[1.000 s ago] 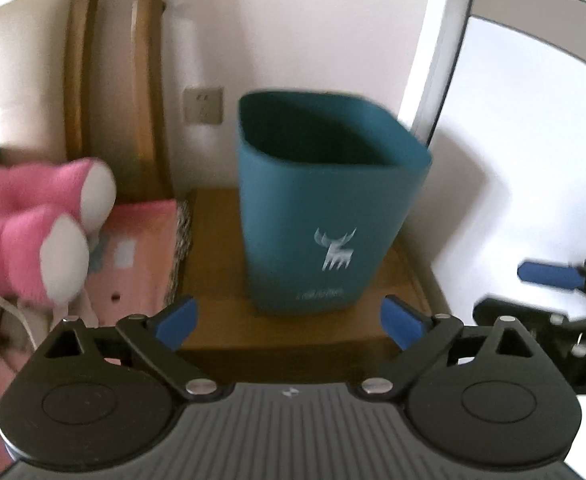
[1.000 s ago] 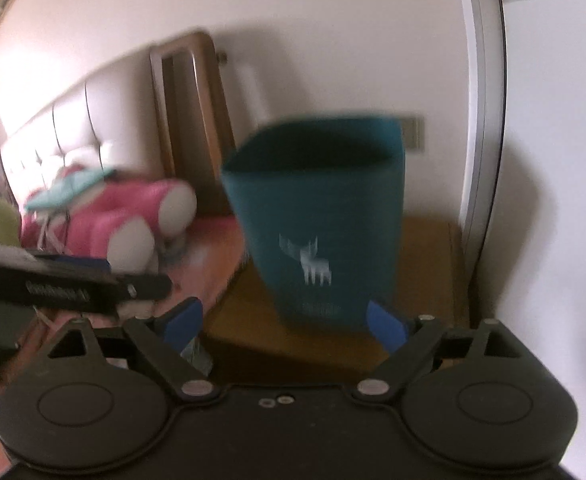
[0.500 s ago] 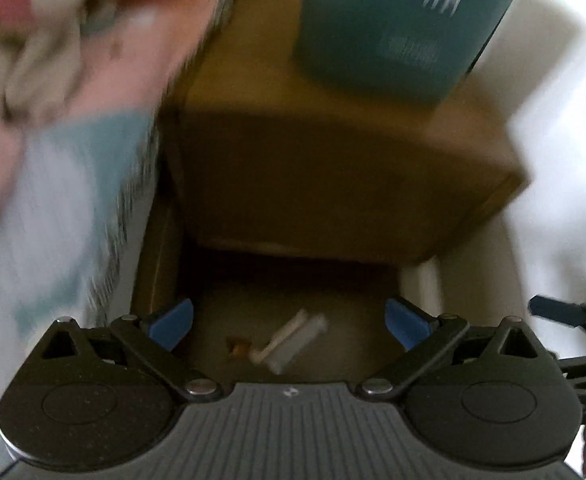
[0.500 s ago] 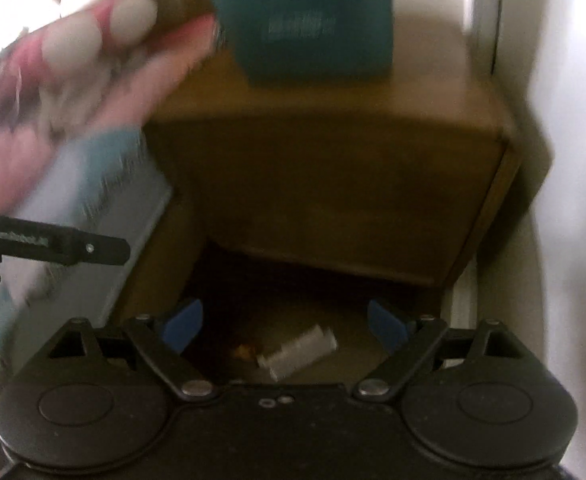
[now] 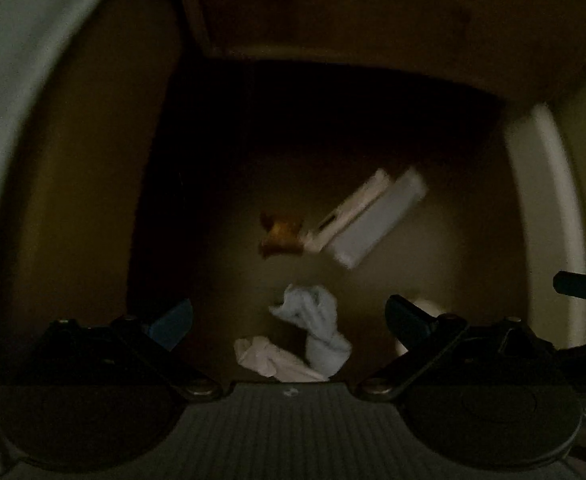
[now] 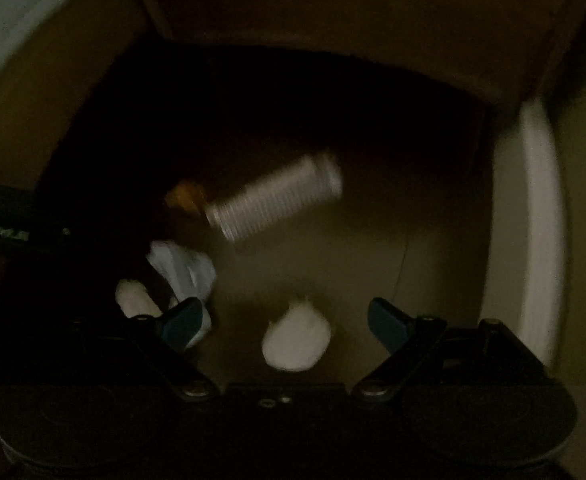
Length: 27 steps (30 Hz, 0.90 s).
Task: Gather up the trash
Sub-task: 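Lower both tools back into the cubby toward the white tissues, then grasp crumpled grey tissue with left tool while right grasps white tissue ball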
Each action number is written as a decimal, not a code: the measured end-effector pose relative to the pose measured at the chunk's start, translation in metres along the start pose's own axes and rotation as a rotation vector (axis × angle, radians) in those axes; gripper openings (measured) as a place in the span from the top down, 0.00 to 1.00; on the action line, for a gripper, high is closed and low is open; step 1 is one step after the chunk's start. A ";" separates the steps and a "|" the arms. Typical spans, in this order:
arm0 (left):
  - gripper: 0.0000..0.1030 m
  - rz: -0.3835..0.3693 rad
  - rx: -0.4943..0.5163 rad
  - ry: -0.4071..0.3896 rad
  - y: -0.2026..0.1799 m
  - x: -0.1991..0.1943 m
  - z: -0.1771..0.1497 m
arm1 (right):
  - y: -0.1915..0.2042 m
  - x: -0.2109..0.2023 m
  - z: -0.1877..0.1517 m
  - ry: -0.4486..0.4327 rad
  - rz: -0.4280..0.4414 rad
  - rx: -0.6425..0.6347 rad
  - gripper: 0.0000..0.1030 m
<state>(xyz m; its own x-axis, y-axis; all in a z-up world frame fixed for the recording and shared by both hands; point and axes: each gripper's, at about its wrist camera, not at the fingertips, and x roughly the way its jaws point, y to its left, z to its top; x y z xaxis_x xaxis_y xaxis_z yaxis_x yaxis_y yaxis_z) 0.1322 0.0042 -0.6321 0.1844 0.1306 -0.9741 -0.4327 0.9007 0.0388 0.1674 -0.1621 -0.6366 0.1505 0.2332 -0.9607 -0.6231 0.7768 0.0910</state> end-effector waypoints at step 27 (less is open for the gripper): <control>0.21 0.003 0.018 0.205 -0.023 0.181 -0.018 | -0.038 0.155 -0.043 0.203 -0.096 0.452 0.26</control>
<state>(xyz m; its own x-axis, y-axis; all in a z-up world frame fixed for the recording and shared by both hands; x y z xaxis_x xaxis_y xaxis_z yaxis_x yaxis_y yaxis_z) 0.1600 0.0002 -0.8136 -0.0011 0.0478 -0.9989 -0.4164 0.9081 0.0439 0.1819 -0.1805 -0.7999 0.0106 0.0653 -0.9978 -0.2121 0.9753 0.0616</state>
